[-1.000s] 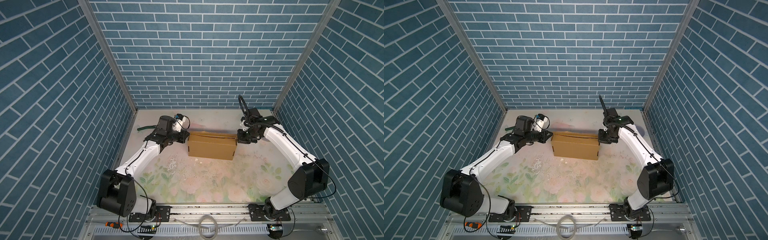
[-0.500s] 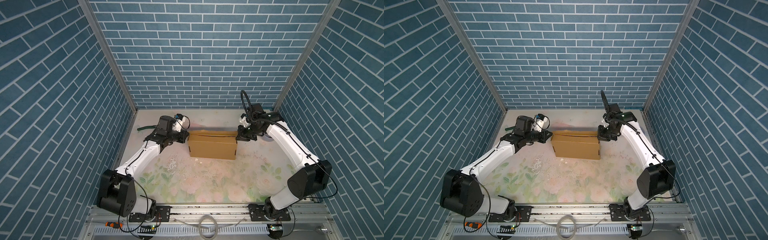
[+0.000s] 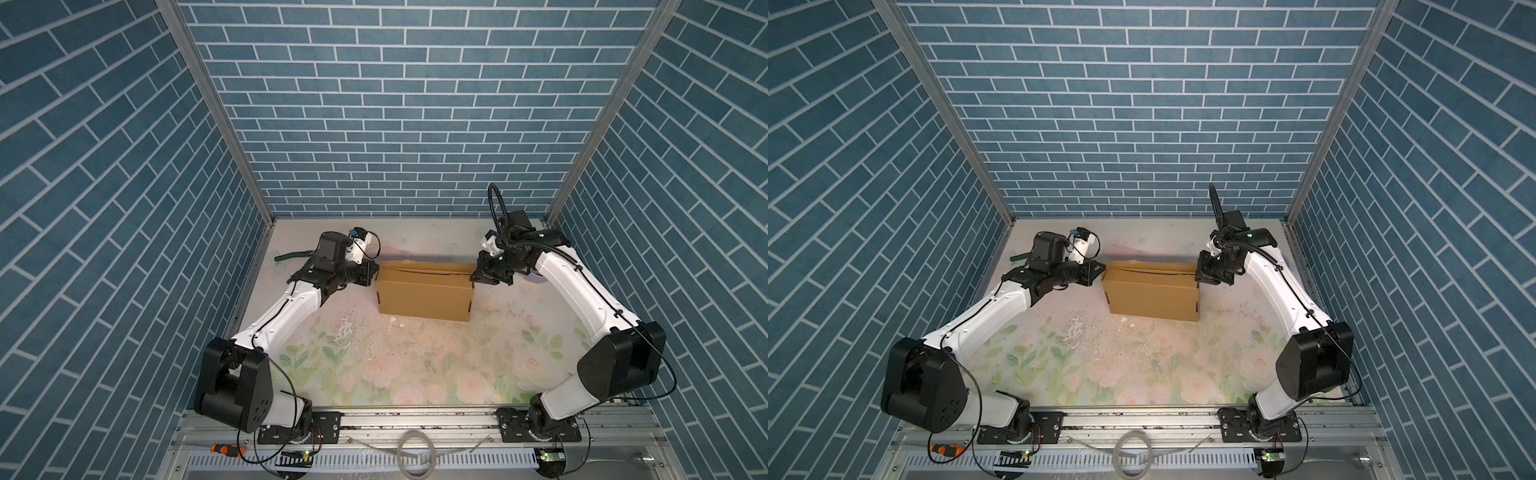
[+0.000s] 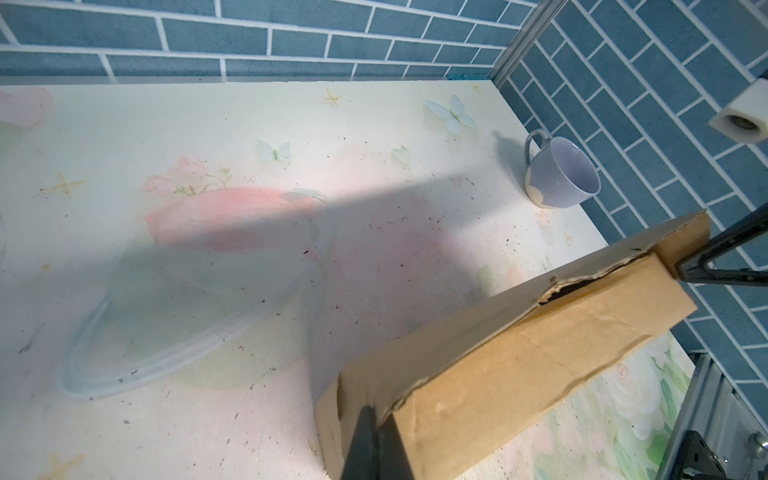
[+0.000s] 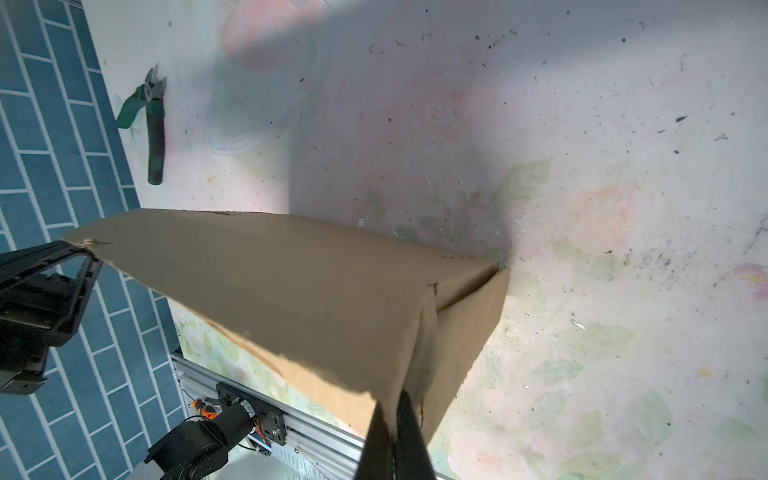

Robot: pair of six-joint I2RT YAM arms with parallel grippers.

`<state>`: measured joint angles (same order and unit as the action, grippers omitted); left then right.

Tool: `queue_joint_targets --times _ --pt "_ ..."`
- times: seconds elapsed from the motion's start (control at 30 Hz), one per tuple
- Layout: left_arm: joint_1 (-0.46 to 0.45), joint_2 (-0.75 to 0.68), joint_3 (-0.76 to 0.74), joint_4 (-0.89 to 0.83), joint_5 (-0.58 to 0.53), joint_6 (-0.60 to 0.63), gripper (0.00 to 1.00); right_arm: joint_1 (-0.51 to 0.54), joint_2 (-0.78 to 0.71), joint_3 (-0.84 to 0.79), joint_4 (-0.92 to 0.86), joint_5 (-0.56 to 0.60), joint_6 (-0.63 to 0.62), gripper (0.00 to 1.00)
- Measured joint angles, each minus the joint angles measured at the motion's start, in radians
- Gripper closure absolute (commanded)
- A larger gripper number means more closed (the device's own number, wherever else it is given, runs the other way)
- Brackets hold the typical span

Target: Fold the paper box

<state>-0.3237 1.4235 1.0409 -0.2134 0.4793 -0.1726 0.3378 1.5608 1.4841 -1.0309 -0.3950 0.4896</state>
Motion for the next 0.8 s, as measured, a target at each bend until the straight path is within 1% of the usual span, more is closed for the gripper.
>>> queue_joint_targets --times 0.13,0.3,0.33,0.5,0.63,0.77,0.8 --pt "-0.011 0.001 0.000 0.002 0.013 0.000 1.00 0.007 -0.003 -0.033 0.006 0.053 -0.002 1.00" --pt "-0.015 0.001 -0.001 0.003 0.008 -0.013 1.00 0.014 -0.032 -0.079 0.054 0.069 -0.003 1.00" --pt "-0.016 0.000 -0.002 0.005 0.006 -0.017 1.00 0.015 -0.036 -0.087 0.064 0.071 -0.003 0.98" --pt "-0.029 -0.015 -0.017 0.012 -0.024 -0.025 1.00 0.020 -0.048 -0.101 0.073 0.076 -0.003 0.82" --pt "-0.037 -0.030 -0.017 -0.010 -0.053 -0.018 1.00 0.024 -0.048 -0.082 0.032 0.079 -0.027 0.74" --pt "-0.045 -0.045 -0.017 -0.037 -0.081 -0.008 1.00 0.024 -0.048 -0.018 -0.034 0.085 -0.060 0.53" --pt "-0.046 -0.049 -0.017 -0.042 -0.085 -0.006 1.00 0.024 -0.048 0.002 -0.048 0.085 -0.067 0.51"
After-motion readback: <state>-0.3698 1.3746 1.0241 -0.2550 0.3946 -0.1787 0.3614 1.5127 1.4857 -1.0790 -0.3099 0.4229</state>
